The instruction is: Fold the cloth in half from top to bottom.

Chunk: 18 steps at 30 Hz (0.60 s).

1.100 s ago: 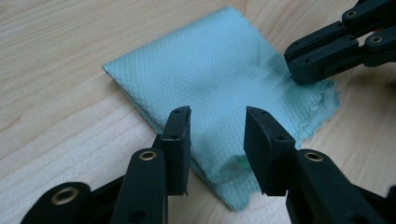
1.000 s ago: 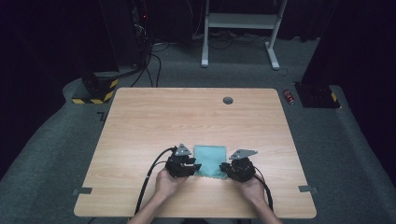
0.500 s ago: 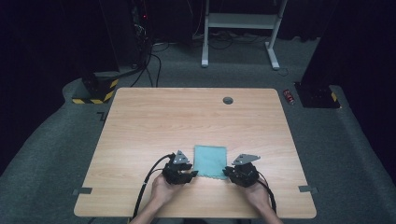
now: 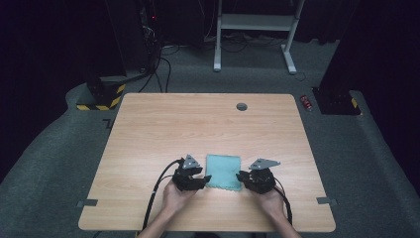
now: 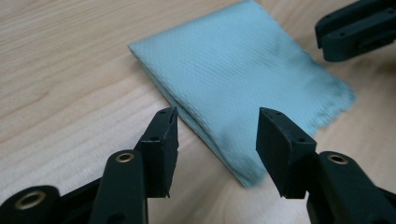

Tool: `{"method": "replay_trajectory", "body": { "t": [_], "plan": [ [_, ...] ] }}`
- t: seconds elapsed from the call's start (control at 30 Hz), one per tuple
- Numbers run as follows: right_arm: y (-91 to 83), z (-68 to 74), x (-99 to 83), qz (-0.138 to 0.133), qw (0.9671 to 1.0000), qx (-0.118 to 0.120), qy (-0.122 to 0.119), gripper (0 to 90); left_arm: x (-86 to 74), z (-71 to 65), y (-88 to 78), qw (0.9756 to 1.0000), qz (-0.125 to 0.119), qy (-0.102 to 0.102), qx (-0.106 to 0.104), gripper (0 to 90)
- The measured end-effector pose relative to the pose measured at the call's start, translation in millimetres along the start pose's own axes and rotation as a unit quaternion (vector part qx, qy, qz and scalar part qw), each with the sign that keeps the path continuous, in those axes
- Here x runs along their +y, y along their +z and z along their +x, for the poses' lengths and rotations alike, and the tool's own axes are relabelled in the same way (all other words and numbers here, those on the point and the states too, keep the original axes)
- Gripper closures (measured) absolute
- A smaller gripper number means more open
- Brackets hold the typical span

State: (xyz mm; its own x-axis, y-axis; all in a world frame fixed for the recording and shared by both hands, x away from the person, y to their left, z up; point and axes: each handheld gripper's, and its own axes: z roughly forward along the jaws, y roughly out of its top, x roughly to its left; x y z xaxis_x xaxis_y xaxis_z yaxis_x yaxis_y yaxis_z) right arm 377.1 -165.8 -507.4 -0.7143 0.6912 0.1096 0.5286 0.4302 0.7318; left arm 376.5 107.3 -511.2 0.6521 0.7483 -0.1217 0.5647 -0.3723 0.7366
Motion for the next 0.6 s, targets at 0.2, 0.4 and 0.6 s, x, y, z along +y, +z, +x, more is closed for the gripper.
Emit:
{"method": "replay_trajectory", "body": {
  "t": [0.2, 0.4, 0.6],
  "plan": [
    [14.8, 3.4, 3.1, 0.009, 0.9999, -0.004, -0.013, 77.8, -1.8, 4.9, 6.8, 0.9993, 0.017, 0.002, 0.033, 48.5],
    [10.8, -1.9, 3.1, 0.01, 0.9998, -0.009, -0.017, 77.9, -0.1, 10.4, 0.5, 0.9993, 0.012, 0.013, 0.033, 47.2],
    [18.3, -8.9, 24.6, -0.015, 0.9998, -0.013, 0.003, 81.3, 27.2, 18.0, 9.3, 0.9998, -0.02, -0.001, 0.006, 48.3]
  ]
}}
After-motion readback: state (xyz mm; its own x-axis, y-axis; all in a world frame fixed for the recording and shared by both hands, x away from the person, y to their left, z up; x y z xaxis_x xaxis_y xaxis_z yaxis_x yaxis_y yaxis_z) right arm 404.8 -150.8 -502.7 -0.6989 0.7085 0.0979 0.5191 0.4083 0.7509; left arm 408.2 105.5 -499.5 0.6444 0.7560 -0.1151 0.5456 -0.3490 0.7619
